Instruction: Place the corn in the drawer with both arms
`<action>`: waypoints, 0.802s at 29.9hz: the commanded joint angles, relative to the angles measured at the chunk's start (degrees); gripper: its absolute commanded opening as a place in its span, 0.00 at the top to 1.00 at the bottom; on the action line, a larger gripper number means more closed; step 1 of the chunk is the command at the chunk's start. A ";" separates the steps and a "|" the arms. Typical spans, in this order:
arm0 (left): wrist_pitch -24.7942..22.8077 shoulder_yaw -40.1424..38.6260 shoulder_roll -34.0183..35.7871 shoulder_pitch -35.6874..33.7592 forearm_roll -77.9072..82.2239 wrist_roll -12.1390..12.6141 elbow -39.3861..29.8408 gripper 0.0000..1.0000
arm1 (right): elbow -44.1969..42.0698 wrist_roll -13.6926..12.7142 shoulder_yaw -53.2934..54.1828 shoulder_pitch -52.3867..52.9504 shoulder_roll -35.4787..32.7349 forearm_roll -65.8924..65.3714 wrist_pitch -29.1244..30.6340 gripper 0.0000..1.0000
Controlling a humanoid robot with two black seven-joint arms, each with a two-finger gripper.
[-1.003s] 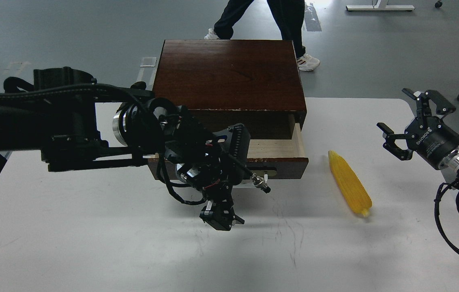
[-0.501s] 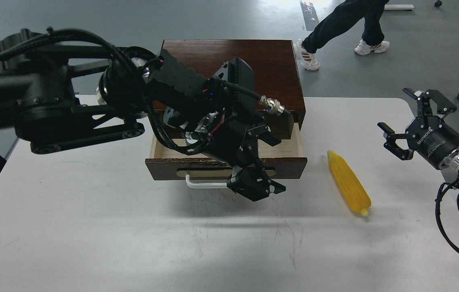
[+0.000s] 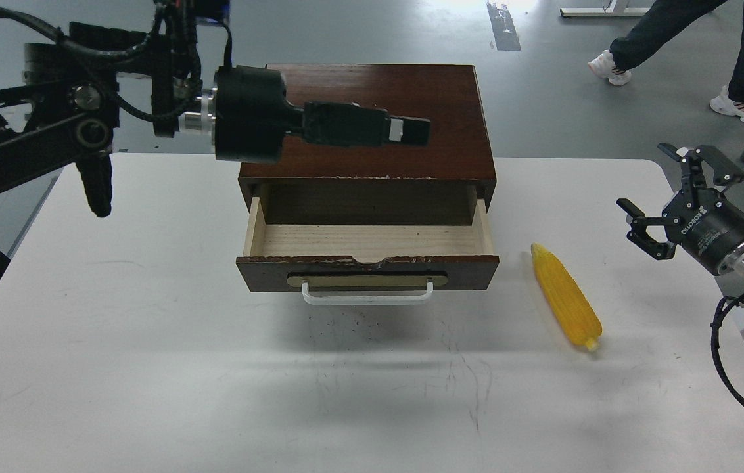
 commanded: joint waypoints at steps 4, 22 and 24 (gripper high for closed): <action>7.87 -0.06 6.14 11.84 -16.19 0.00 3.25 0.01 | 0.54 0.01 0.07 0.32 -1.59 -2.92 0.12 0.00; 6.11 -16.49 2.81 38.38 -43.54 0.00 15.38 0.01 | 3.62 0.01 -0.54 8.84 -11.79 -59.83 0.03 0.00; 6.11 -17.11 2.63 39.18 -43.46 0.00 15.38 0.01 | 3.62 0.01 -0.63 8.75 -11.70 -64.51 -0.23 0.00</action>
